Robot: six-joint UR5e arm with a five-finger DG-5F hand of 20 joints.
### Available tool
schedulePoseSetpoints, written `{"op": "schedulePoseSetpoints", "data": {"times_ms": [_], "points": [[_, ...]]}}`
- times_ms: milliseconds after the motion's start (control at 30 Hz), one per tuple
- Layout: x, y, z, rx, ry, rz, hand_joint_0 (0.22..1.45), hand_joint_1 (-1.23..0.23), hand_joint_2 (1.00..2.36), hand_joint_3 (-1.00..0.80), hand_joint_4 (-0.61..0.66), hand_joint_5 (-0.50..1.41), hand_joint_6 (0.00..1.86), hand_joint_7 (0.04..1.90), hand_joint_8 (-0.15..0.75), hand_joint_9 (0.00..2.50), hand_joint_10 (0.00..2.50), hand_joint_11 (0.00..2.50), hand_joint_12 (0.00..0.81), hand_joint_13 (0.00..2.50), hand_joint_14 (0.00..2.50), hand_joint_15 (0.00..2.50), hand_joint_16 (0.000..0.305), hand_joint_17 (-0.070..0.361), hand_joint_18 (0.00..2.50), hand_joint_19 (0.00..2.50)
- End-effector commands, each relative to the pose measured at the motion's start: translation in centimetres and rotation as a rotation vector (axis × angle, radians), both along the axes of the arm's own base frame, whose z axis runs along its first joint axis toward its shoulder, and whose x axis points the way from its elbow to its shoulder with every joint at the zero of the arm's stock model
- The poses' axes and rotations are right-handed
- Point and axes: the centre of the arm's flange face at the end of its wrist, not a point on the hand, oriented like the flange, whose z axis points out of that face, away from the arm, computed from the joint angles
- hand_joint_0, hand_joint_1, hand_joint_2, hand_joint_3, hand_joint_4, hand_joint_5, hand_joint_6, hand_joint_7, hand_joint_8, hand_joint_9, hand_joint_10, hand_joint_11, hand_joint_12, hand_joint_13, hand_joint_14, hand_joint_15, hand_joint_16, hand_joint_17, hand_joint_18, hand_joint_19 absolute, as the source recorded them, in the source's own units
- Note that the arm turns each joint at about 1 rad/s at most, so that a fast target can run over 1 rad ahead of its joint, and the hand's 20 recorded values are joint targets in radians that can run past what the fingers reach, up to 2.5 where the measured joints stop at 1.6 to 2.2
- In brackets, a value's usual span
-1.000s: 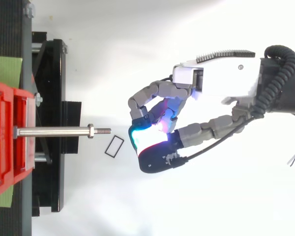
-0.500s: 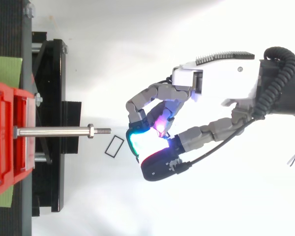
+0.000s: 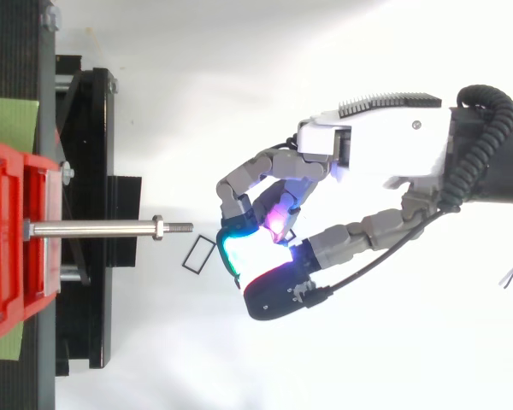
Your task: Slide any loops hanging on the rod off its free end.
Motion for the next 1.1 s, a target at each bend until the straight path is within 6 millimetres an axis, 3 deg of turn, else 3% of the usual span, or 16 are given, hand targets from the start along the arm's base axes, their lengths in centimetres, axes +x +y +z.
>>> {"op": "schedulePoseSetpoints", "data": {"times_ms": [0,1067], "points": [[-0.01,0.0,0.07,0.0,-0.001,0.0,0.61,-0.74,1.02,-0.17,0.04,-0.19,0.88,1.31,0.307,0.94,0.01,0.56,0.352,0.7,0.01,0.31,0.056,0.127,0.64,0.5],[0.0,0.0,-0.04,0.0,0.001,0.0,0.61,-0.75,1.02,-0.1,0.04,-0.17,0.88,1.3,0.326,1.04,0.01,0.57,0.349,0.76,0.01,0.31,0.058,0.131,0.69,0.49]]}}
